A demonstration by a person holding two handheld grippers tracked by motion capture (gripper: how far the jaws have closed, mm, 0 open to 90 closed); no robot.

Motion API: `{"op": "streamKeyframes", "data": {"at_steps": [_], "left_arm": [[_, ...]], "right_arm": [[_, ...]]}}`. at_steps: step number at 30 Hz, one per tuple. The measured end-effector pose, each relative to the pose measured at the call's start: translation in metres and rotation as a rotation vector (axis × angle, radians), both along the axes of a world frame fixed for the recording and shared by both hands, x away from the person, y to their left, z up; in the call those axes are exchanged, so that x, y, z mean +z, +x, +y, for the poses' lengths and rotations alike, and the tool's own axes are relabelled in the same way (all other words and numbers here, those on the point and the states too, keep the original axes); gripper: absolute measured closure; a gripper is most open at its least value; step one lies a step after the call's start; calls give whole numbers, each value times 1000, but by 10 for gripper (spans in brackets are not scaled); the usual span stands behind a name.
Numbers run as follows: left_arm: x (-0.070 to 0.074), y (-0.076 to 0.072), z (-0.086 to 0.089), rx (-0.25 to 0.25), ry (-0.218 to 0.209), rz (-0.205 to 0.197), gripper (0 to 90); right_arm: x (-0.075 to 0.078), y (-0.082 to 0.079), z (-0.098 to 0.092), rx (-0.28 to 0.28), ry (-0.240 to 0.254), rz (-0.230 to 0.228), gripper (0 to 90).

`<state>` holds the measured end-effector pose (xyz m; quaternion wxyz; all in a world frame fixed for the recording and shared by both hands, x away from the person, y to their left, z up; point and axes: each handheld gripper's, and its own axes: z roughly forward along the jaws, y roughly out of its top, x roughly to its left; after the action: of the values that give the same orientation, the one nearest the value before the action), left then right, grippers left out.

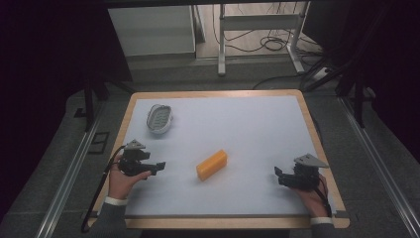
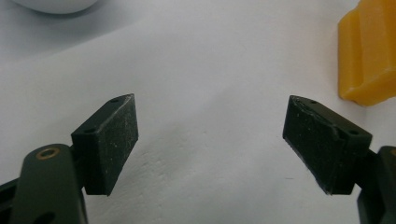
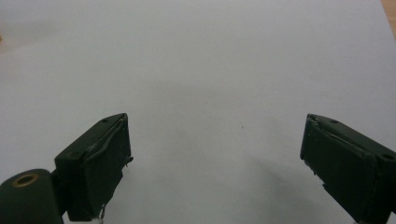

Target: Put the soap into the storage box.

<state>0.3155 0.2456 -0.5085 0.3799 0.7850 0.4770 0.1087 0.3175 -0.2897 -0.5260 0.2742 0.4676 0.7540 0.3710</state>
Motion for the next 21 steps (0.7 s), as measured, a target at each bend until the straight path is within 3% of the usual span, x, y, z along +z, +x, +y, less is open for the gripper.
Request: {"op": "streamKeyframes", "data": {"at_steps": [4,11,16,21], "left_arm": [[7,-5,-1,-8,-29,-14,212],[8,-3,0,1,-8,-16,217],[25,-7,-9,-36,-7,-53,213],[35,-7,-13,-54,19,-52,212]], "right_arm": [[0,0,0,-11,3,1,94],[-1,-2,3,-10,-34,-13,94],[-1,-2,3,-14,-33,-17,94],[-1,-3,2,-19,-28,-25,94]]}}
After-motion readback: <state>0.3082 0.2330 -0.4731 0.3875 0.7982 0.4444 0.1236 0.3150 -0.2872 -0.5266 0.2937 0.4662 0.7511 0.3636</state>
